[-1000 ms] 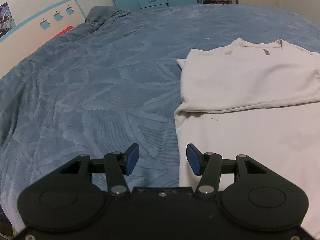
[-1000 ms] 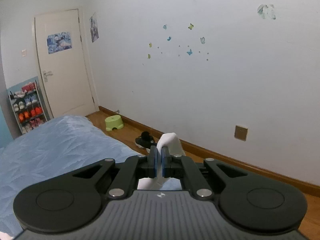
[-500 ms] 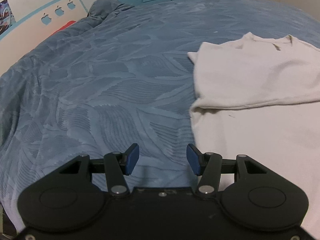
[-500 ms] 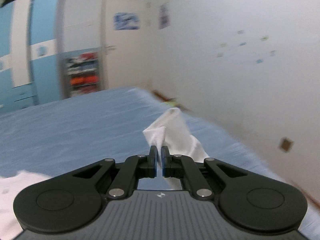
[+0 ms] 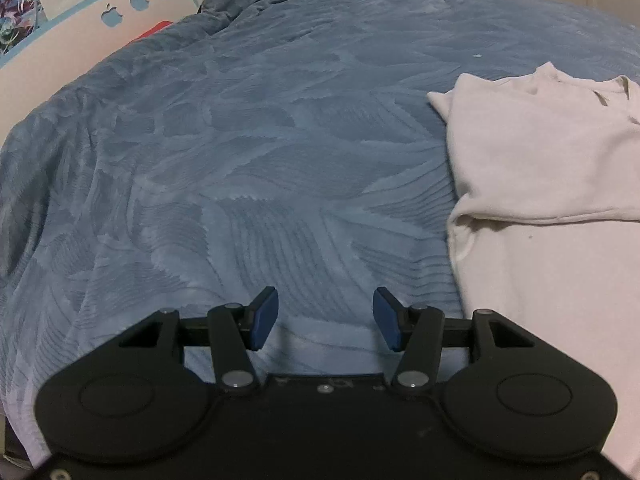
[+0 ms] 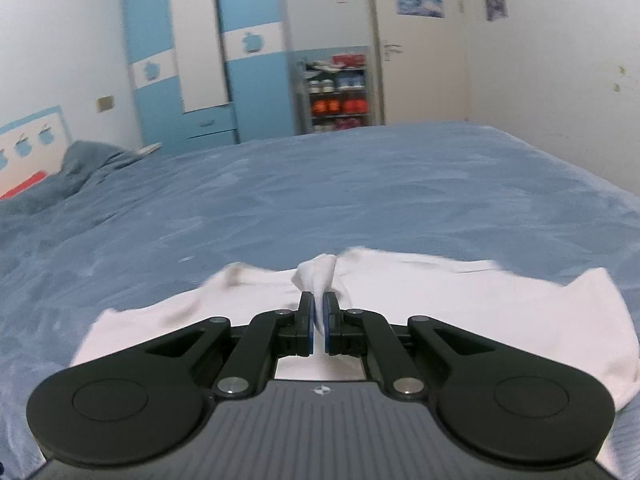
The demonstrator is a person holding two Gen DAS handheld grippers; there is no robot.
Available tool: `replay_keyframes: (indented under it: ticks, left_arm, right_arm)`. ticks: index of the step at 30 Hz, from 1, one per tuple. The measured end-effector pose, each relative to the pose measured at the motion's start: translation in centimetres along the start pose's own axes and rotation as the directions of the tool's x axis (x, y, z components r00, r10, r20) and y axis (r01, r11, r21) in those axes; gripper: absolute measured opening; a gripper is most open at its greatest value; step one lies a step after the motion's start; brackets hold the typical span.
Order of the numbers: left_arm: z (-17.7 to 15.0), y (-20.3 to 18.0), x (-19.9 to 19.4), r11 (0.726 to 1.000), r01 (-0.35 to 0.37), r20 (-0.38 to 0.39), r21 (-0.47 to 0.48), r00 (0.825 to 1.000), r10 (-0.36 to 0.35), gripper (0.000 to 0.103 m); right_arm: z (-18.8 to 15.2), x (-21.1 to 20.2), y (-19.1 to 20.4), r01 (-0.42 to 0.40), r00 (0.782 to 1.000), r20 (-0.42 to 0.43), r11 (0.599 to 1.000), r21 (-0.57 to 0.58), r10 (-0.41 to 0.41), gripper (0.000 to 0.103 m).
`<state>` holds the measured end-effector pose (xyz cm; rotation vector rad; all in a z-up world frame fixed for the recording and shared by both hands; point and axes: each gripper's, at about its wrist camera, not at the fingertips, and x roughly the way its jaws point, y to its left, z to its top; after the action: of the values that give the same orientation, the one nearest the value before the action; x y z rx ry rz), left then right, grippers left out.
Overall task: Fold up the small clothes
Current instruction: 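Carry the sleeve with the right gripper across the body and release, then move both grippers to the hem corners of the sweatshirt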
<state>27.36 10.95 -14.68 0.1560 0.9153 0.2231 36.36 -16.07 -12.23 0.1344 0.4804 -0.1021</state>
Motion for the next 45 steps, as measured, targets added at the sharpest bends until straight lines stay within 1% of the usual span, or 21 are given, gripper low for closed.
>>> replay_keyframes:
  ticks: [1,4,8,10,13,15,16,18,20,21,23,25,26,27,30,31,33,35,38,41,45]
  left_arm:
    - [-0.1,0.4,0.1,1.000,0.006,-0.004,-0.011,1.000,-0.006,0.054]
    - [-0.4,1.4,0.4,0.999,0.028,-0.008,-0.041,1.000,-0.028,0.054]
    - [-0.8,2.8,0.3,0.996,0.039,-0.001,-0.075,0.999,-0.039,0.054]
    - [-0.8,3.4,0.5,0.994,0.045,-0.003,-0.097,0.999,-0.046,0.054]
    - [-1.0,3.9,0.6,0.991,0.052,-0.011,-0.119,0.998,-0.054,0.054]
    - [-1.1,4.1,0.7,0.991,0.054,-0.013,-0.125,0.998,-0.056,0.054]
    - [-1.2,4.1,0.7,0.990,0.055,-0.014,-0.126,0.998,-0.057,0.054]
    - [-1.3,4.0,0.6,0.990,0.058,-0.019,-0.130,0.998,-0.060,0.054]
    - [-1.4,3.8,0.4,0.990,0.063,-0.024,-0.128,0.997,-0.066,0.054]
    - [-1.5,3.7,0.2,0.990,0.063,-0.028,-0.123,0.997,-0.067,0.054]
    - [-1.7,3.5,-0.4,0.992,0.063,-0.026,-0.111,0.997,-0.067,0.054]
    - [-2.0,3.3,-1.3,0.992,0.069,-0.024,-0.104,0.997,-0.072,0.054]
    - [-2.1,3.2,-1.9,0.992,0.076,-0.022,-0.104,0.997,-0.079,0.054]
    - [-2.3,3.1,-2.5,0.991,0.085,-0.017,-0.102,0.996,-0.087,0.054]
    - [-3.0,2.3,-4.6,0.991,0.109,0.001,-0.079,0.994,-0.109,0.054]
    - [-3.3,2.0,-5.2,0.991,0.114,0.005,-0.070,0.993,-0.114,0.054]
    - [-4.0,1.4,-6.5,0.990,0.131,0.011,-0.059,0.991,-0.131,0.054]
    - [-4.6,1.1,-7.8,0.987,0.154,0.008,-0.055,0.988,-0.153,0.054]
    - [-5.4,1.1,-9.7,0.986,0.160,0.009,-0.039,0.987,-0.160,0.054]
    - [-6.2,2.2,-11.9,0.990,0.135,0.030,-0.037,0.991,-0.134,0.054]
    - [-7.7,3.7,-14.4,0.989,0.136,0.030,-0.066,0.990,-0.134,0.054]
  right_arm:
    - [-0.1,0.1,1.3,-0.003,1.000,-0.003,1.000,0.000,0.003,0.004]
    - [-0.5,-0.1,5.0,-0.076,0.997,-0.017,0.997,0.015,0.077,0.004]
    - [-1.3,-0.4,8.9,-0.154,0.988,-0.040,0.988,-0.025,0.152,0.004]
    - [-1.6,-0.4,10.5,-0.206,0.977,-0.062,0.978,-0.028,0.204,0.004]
    - [-2.7,-0.3,12.7,-0.254,0.961,-0.112,0.967,-0.012,0.251,0.004]
    - [-4.1,0.0,13.6,-0.288,0.943,-0.176,0.958,-0.013,0.282,0.007]
    - [-4.8,0.6,13.8,-0.299,0.932,-0.218,0.954,-0.013,0.290,0.019]
    - [-6.3,2.2,13.6,-0.314,0.894,-0.327,0.949,0.033,0.307,0.030]
    - [-7.1,4.0,12.1,-0.300,0.852,-0.409,0.945,0.132,0.327,0.031]
    - [-7.0,4.3,10.8,-0.311,0.832,-0.414,0.928,0.206,0.370,0.031]
    - [-6.0,3.9,8.5,-0.326,0.800,-0.413,0.893,0.309,0.435,0.031]
    - [-4.4,3.2,6.4,-0.326,0.781,-0.417,0.873,0.362,0.464,0.035]
    - [-3.3,2.2,5.1,-0.332,0.786,-0.398,0.866,0.373,0.473,0.035]
    - [-2.2,0.9,3.9,-0.341,0.799,-0.371,0.865,0.368,0.473,0.040]
    - [0.5,-3.2,0.8,-0.343,0.854,-0.295,0.890,0.300,0.428,0.059]
    - [1.4,-5.2,-0.6,-0.341,0.874,-0.259,0.899,0.274,0.411,0.064]
    - [2.7,-8.3,-3.3,-0.337,0.899,-0.212,0.914,0.228,0.384,0.068]
    - [3.4,-10.9,-5.7,-0.321,0.916,-0.190,0.930,0.178,0.352,0.069]
    - [3.8,-14.5,-9.8,-0.245,0.951,-0.170,0.966,0.086,0.256,0.069]
    - [3.4,-18.1,-13.8,-0.163,0.974,-0.156,0.986,0.036,0.167,0.069]
    - [1.4,-22.0,-18.0,-0.096,0.981,-0.163,0.994,0.055,0.104,0.073]
